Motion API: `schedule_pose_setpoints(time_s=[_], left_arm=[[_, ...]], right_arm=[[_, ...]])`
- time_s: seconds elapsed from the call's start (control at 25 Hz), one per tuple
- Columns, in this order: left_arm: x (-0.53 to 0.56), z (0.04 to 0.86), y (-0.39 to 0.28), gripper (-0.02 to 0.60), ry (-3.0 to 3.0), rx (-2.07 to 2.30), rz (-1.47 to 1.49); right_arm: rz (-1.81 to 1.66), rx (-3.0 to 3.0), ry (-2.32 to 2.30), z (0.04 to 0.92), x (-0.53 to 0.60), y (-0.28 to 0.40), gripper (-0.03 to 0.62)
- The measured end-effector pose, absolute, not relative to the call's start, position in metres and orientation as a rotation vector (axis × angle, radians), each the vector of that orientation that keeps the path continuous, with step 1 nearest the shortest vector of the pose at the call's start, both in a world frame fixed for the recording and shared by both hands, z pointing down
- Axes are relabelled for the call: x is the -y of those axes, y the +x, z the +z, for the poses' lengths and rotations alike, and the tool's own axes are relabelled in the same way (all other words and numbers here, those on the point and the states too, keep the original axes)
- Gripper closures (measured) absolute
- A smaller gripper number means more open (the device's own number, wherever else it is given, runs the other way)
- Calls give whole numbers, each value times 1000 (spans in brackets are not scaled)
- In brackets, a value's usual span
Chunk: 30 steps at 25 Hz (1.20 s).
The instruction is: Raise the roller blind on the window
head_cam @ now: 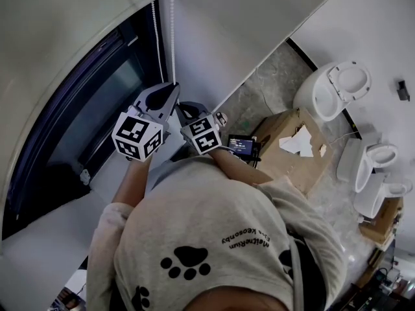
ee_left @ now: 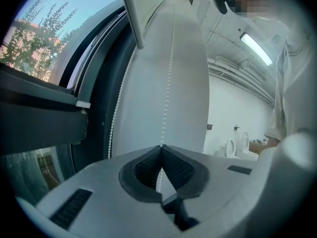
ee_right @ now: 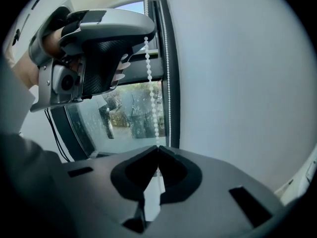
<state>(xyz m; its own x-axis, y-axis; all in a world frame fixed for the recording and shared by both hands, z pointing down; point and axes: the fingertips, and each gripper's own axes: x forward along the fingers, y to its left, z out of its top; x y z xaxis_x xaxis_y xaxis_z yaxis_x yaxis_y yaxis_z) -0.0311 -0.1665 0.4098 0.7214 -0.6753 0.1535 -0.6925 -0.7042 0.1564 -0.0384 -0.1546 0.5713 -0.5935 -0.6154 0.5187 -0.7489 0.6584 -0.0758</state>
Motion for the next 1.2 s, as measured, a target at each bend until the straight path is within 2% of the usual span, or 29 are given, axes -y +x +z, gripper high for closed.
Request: schedule_pose_setpoints(time_s=[0.44,0.64,0.96,1.2], left_arm=[[164,416,-30,572,2713,1100,108],[168,417,-35,572,2713,1122,103],[173,417,-40,572,2708,1133,85],[171,416,-38,572,2710,1126,74]], right_arm=[[374,2428,1030,560,148,-33,580],[297,2514,1051,512,148,-31,496],[239,2626,1164,428,145,-12,487],[62,2775,1207,328,150,-19,487]])
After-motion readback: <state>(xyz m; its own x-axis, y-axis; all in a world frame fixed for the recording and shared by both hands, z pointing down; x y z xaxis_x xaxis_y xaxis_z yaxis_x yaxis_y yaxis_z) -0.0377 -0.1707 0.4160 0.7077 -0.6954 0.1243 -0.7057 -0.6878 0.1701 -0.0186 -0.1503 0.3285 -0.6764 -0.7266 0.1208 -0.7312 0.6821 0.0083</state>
